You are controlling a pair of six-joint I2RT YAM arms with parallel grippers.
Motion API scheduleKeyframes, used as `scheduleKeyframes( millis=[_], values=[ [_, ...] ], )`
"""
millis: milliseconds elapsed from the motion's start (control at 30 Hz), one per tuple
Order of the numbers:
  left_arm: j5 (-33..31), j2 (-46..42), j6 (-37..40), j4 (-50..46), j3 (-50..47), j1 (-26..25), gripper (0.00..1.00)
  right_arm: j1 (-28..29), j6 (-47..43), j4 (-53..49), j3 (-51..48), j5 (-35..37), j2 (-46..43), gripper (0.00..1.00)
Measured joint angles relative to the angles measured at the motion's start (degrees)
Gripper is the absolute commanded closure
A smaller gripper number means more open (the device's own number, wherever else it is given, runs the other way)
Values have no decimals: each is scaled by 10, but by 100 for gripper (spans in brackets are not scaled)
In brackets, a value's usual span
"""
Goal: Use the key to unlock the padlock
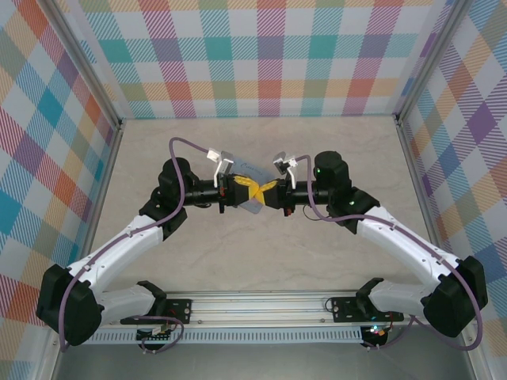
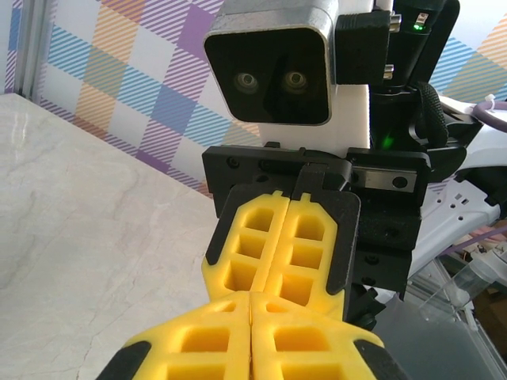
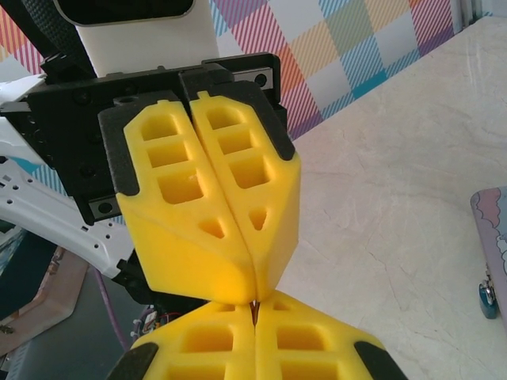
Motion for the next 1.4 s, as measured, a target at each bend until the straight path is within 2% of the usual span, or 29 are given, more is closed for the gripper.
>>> scheduleKeyframes(
  millis=[100, 333, 433, 633, 933, 1300, 1400],
  values=[
    [-2, 0, 1, -1, 0, 0, 100, -1, 0, 0, 0, 0, 0, 86],
    [-6, -2, 3, -6, 2, -9, 100, -35, 0, 0, -22, -6, -26, 50],
    [-9, -4, 17, -34, 13, -13, 100, -68, 10, 3, -45, -22, -64, 44],
    [-10, -4, 54, -79, 58, -15, 100, -89, 43, 46, -54, -66, -90, 44],
    [-10, 9, 67, -90, 81, -23, 100, -78, 112, 169, -61, -110, -36, 47],
    [-19, 11, 68, -89, 81, -23, 100, -48, 129, 202, -61, -115, -4, 51],
    [-24, 11, 67, -89, 81, -23, 100, -44, 134, 202, -61, -115, 2, 55]
  ],
)
